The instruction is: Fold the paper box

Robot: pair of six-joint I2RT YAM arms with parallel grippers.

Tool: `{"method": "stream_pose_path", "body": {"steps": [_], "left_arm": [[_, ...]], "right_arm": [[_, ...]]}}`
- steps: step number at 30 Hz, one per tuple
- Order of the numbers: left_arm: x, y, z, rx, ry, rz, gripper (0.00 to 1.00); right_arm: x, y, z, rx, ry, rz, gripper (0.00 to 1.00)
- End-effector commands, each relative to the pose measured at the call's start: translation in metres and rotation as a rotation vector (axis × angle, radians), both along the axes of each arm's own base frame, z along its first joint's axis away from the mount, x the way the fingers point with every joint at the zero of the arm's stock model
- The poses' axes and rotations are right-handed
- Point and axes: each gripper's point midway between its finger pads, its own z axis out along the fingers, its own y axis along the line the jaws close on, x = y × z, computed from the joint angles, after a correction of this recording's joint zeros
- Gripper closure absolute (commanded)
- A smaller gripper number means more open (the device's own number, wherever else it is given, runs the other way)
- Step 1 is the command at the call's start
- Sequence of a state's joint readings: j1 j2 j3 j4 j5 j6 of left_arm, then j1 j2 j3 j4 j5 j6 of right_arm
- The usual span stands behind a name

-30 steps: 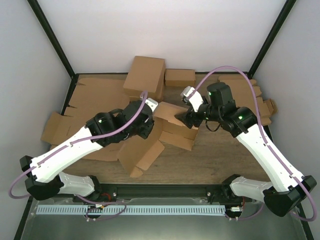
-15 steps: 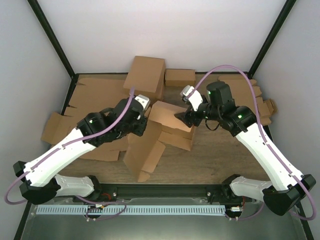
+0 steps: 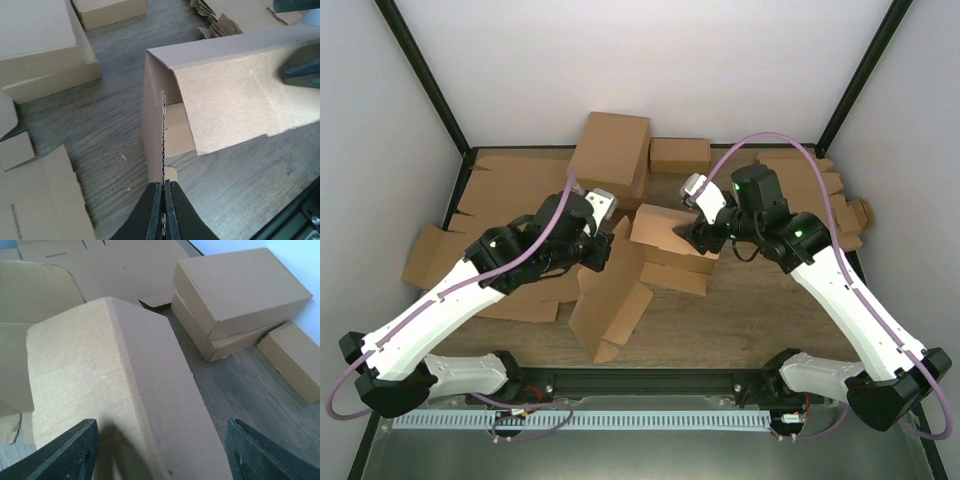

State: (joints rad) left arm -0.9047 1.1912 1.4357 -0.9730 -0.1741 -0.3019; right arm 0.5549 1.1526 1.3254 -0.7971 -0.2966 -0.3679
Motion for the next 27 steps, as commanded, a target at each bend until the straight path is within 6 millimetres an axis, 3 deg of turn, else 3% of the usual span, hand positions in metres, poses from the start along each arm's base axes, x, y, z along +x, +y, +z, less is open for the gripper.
{"method": "stream_pose_path", "body": {"steps": [1, 5, 14, 27], "left_arm": [[-0.002, -0.020, 0.005, -0.061, 0.006, -0.078, 0.96], [0.000, -0.026, 0.004, -0.066, 0.009, -0.089, 0.96], [0.002, -0.035, 0.003, -0.084, 0.014, -0.110, 0.96], [0.000, -0.050, 0.011, -0.148, 0.016, -0.161, 0.96]], "right_arm": [[0.006, -0.009, -0.014, -0.112, -0.039, -0.034, 0.29], [0.001, -0.010, -0.025, -0.185, -0.075, -0.010, 0.31], [0.016, -0.021, -0.050, -0.404, -0.216, -0.096, 0.29], [0.026, -0.014, -0.051, -0.475, -0.491, -0.087, 0.40]]}}
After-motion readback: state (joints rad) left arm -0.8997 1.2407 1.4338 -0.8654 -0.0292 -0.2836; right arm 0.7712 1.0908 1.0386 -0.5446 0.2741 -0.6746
